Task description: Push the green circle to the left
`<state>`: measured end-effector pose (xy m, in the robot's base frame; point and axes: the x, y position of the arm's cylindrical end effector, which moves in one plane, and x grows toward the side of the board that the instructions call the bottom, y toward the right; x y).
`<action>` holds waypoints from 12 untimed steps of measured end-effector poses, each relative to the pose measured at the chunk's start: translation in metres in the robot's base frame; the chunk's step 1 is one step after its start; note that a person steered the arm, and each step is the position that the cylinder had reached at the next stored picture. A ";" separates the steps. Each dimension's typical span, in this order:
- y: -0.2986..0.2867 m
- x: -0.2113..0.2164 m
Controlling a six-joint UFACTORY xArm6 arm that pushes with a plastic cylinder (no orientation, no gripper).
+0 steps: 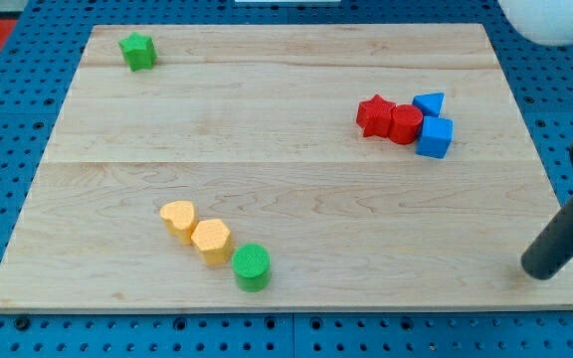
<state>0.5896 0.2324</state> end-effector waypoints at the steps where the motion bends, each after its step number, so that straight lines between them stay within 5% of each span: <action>1: -0.075 0.020; 2: -0.187 0.022; 3: -0.235 0.022; 10: -0.201 0.012; 12: -0.251 -0.010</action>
<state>0.5792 -0.0183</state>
